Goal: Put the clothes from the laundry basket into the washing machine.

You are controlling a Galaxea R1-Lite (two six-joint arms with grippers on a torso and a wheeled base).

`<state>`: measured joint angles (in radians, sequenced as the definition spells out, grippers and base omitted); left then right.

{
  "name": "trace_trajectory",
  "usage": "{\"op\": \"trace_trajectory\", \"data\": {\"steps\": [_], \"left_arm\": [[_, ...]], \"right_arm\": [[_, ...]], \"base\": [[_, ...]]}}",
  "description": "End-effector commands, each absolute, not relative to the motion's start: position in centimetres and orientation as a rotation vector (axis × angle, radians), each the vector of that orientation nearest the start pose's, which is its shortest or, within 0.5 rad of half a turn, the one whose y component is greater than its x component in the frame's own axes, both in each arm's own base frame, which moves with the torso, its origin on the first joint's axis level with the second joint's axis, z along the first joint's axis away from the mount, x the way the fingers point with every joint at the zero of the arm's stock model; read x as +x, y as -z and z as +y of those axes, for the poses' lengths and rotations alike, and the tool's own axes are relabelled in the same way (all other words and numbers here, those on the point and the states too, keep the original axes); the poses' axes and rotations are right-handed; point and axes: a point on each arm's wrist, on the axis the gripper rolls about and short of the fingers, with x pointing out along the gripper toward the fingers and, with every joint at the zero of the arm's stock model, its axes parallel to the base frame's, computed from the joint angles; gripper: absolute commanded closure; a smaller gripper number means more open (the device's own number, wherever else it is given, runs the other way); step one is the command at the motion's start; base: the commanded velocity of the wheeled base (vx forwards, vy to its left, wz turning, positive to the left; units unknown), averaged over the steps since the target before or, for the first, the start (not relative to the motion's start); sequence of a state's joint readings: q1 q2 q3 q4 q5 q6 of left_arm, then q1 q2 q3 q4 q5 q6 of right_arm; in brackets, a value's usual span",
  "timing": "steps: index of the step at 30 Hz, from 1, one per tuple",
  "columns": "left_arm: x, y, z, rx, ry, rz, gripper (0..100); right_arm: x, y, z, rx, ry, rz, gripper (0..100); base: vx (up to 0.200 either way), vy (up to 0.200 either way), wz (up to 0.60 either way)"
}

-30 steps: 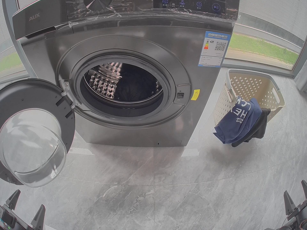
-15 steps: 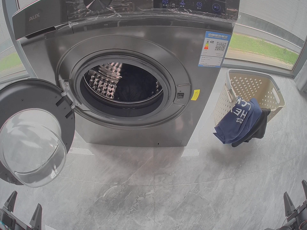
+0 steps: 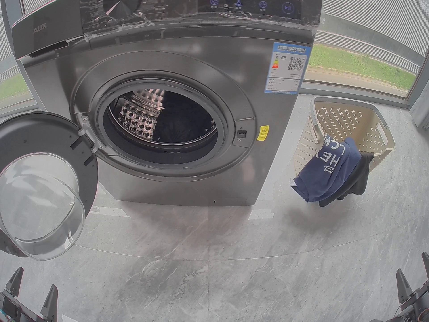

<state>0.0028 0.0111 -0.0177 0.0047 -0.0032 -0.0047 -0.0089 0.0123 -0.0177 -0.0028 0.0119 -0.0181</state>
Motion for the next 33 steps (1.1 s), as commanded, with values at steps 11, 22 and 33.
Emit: {"op": "trace_trajectory", "data": {"steps": [11,22,33], "left_arm": [[-2.27,-7.55,-0.01,-0.025,-0.003,0.006,0],[-2.27,-7.57,0.00,-0.028,-0.005,0.005,0],[-2.27,-7.57,0.01,-0.031,-0.011,0.004,0]], "right_arm": [[-2.28,-7.58,0.05,-0.018,-0.003,-0.003,0],[-2.28,-7.58,0.05,-0.018,-0.003,-0.003,0],[-2.28,-7.58,0.05,-0.018,-0.003,-0.003,0]], "base": [[0.000,-0.200,0.00],[0.000,-0.036,0.00],[0.000,-0.200,0.00]]}}
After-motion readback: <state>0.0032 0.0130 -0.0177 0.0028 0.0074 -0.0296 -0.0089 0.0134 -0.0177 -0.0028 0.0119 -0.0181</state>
